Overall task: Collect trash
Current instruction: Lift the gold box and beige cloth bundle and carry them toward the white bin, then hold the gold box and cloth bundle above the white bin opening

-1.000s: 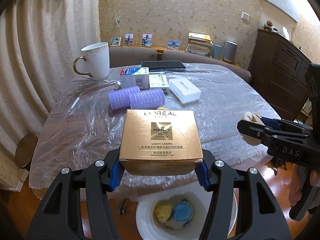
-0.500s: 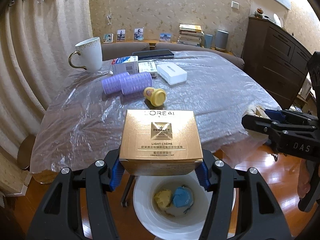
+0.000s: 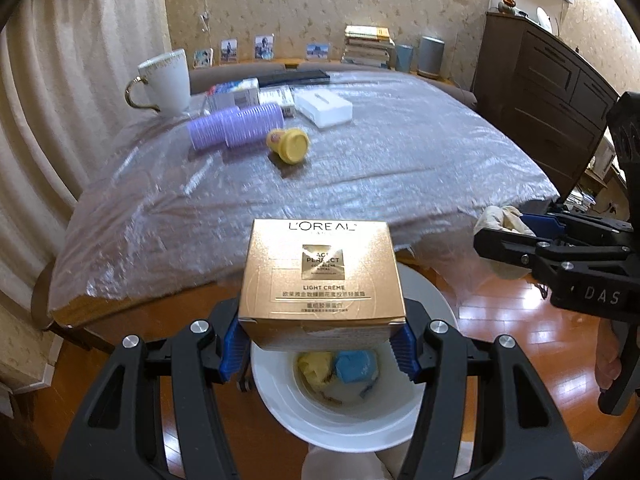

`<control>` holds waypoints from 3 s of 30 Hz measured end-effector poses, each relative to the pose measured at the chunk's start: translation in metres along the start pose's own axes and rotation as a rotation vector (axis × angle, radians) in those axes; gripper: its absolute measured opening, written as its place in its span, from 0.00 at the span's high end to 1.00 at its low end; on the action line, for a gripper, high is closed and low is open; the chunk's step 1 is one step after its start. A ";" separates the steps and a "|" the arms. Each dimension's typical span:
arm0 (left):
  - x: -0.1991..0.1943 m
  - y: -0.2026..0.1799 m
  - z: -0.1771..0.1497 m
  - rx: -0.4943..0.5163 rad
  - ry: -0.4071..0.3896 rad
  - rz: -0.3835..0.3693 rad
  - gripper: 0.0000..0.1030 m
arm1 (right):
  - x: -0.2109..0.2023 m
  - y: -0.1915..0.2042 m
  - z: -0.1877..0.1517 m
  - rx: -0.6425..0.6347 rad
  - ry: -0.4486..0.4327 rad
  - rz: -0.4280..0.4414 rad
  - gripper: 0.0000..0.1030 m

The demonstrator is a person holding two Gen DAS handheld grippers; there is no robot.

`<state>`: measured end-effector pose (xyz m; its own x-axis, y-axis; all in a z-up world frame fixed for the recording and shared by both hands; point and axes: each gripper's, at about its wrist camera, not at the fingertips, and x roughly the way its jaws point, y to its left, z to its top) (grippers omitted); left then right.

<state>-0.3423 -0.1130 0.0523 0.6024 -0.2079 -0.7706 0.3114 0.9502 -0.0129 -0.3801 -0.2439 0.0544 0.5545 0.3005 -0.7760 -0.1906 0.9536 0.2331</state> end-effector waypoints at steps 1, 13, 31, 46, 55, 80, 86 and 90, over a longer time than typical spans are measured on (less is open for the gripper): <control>0.002 -0.002 -0.001 0.007 0.009 0.000 0.42 | 0.001 0.001 -0.002 -0.005 0.007 0.000 0.51; 0.027 -0.004 -0.022 0.043 0.112 0.011 0.42 | 0.018 0.009 -0.017 -0.026 0.067 -0.009 0.51; 0.055 -0.003 -0.036 0.061 0.197 0.014 0.42 | 0.044 0.007 -0.025 -0.012 0.122 -0.041 0.51; 0.067 0.011 -0.039 0.036 0.207 0.061 0.42 | 0.058 -0.004 -0.032 0.028 0.155 -0.072 0.51; 0.073 0.003 -0.045 0.060 0.225 0.034 0.42 | 0.072 0.006 -0.033 -0.005 0.187 -0.061 0.51; 0.101 -0.006 -0.044 0.107 0.250 0.062 0.42 | 0.094 0.003 -0.033 -0.019 0.209 -0.063 0.51; 0.100 -0.006 -0.047 0.092 0.261 0.058 0.42 | 0.092 0.000 -0.033 -0.018 0.206 -0.061 0.51; 0.102 -0.006 -0.047 0.093 0.264 0.064 0.43 | 0.093 0.001 -0.034 -0.018 0.211 -0.057 0.51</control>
<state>-0.3170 -0.1290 -0.0560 0.4148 -0.0693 -0.9073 0.3525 0.9315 0.0901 -0.3564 -0.2156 -0.0372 0.3837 0.2337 -0.8934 -0.1793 0.9679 0.1762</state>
